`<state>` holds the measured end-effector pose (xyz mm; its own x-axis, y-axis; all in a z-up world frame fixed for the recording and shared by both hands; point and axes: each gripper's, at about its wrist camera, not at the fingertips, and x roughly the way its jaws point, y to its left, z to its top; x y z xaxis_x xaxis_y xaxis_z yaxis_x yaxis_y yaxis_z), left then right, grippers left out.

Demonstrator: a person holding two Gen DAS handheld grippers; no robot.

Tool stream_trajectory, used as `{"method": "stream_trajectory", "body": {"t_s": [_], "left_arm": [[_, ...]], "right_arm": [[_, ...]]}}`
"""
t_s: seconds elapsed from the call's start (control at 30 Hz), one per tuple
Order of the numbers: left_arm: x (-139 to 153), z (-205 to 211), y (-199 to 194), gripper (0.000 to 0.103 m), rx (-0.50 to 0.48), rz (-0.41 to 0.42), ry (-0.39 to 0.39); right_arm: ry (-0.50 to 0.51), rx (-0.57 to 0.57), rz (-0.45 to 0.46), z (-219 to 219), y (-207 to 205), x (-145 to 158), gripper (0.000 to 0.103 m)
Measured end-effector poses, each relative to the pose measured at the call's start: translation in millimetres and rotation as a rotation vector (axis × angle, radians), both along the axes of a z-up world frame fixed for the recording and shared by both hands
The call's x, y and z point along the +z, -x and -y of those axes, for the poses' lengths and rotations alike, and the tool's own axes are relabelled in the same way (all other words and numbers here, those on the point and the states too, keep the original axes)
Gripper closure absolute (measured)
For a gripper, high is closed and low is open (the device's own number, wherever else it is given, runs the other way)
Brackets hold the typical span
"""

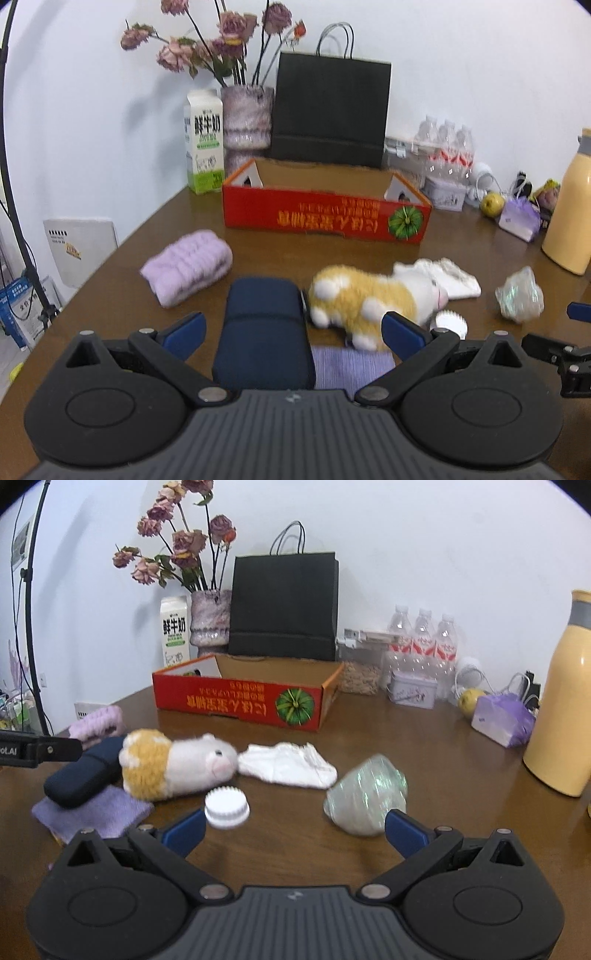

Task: Organize objects
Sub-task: 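Move the left tool to the navy glasses case while the right tool approaches the glittery bag, then close the left gripper on the navy case while the right gripper grasps the glittery bag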

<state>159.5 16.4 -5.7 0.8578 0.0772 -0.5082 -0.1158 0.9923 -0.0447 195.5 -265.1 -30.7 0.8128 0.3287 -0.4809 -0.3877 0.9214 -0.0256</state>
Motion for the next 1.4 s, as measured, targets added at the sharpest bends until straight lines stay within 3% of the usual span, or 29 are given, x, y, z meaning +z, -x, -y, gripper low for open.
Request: {"method": "stream_trajectory", "body": {"t_s": [0.3, 0.87, 0.93, 1.07, 1.1, 1.33, 1.4], "left_arm": [[-17, -4, -7, 0.0, 0.02, -0.059, -0.018], [-33, -28, -66, 0.0, 0.06, -0.145, -0.045], [-35, -30, -68, 0.002, 0.053, -0.14, -0.023], [-38, -31, -67, 0.025, 0.038, -0.113, -0.007], [-39, -31, -67, 0.025, 0.029, -0.112, 0.004], [-46, -36, -69, 0.019, 0.034, -0.118, 0.036], [-48, -36, -70, 0.015, 0.033, -0.122, 0.038]], "right_arm": [[0.003, -0.018, -0.03, 12, 2, -12, 0.0], [0.069, -0.067, -0.046, 30, -33, -16, 0.0], [0.069, -0.069, -0.054, 32, -42, -16, 0.0], [0.082, -0.069, -0.07, 31, -65, -18, 0.0], [0.083, -0.065, -0.075, 30, -72, -19, 0.0], [0.062, -0.041, -0.08, 16, -113, -27, 0.0], [0.042, -0.015, -0.091, 14, -118, -30, 0.011]]}}
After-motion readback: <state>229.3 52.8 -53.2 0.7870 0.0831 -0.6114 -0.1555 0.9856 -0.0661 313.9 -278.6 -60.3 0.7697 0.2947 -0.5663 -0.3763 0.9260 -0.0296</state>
